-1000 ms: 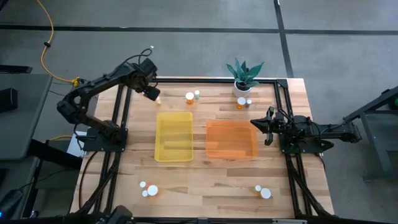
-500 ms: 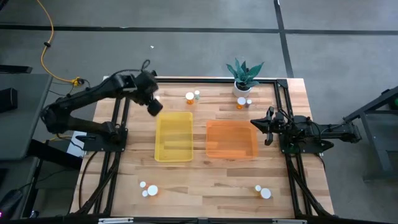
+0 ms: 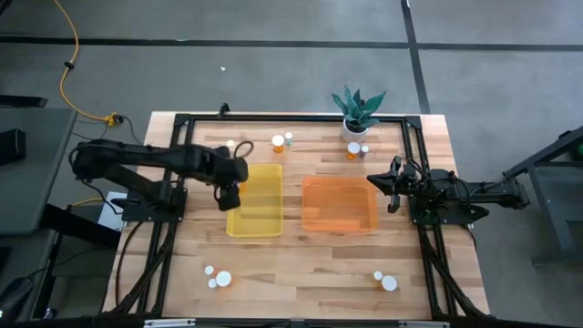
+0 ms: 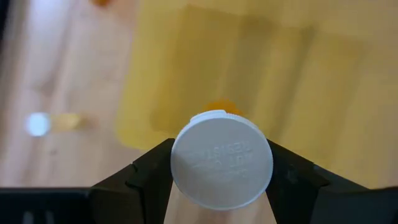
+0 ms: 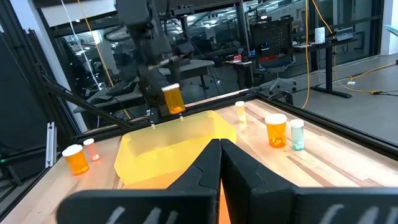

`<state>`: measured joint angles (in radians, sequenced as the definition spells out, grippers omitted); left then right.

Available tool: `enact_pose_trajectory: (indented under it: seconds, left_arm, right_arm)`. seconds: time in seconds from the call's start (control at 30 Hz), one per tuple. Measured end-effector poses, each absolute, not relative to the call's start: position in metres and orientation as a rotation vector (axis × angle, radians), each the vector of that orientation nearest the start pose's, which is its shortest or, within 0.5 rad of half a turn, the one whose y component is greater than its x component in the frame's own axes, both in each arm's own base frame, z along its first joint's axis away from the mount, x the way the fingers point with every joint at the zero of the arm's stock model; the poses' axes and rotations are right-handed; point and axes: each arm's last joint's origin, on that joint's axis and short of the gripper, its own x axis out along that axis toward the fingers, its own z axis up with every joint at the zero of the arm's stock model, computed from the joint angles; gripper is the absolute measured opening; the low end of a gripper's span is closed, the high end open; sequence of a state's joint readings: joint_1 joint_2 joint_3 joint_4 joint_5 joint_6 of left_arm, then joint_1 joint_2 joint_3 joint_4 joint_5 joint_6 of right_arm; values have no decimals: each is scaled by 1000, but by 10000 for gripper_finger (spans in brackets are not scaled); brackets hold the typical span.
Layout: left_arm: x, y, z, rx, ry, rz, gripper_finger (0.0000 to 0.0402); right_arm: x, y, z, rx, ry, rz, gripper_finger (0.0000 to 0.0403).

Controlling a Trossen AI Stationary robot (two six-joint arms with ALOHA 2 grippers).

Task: Pick and place medicine bottles into bin by pill shape (circle, oval)
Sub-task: Put the large orange capsule bottle into the yellow bin

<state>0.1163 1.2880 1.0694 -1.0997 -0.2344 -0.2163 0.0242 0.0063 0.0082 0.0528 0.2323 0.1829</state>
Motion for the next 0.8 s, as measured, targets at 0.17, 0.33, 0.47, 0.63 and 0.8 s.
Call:
enact_pose_trajectory:
  seconds: [0.17,0.33,0.47,0.63,0.8]
  left_arm:
    - [225,33,233,-45,1401,450,201]
    - [230,35,207,8,1367,416,201]
    - [231,41,202,17,1327,455,201]
    - [226,55,200,-28,1350,505,202]
    - [224,70,200,-100,1342,472,202]
  right_arm:
    - [97,-4,171,189,-73,-203,0]
    - [97,-4,171,189,-73,-203,0]
    - [97,-4,171,189,-73,-203,0]
    - [97,-4,171,189,-73,-203,0]
    - [97,-4,171,189,-73,-203,0]
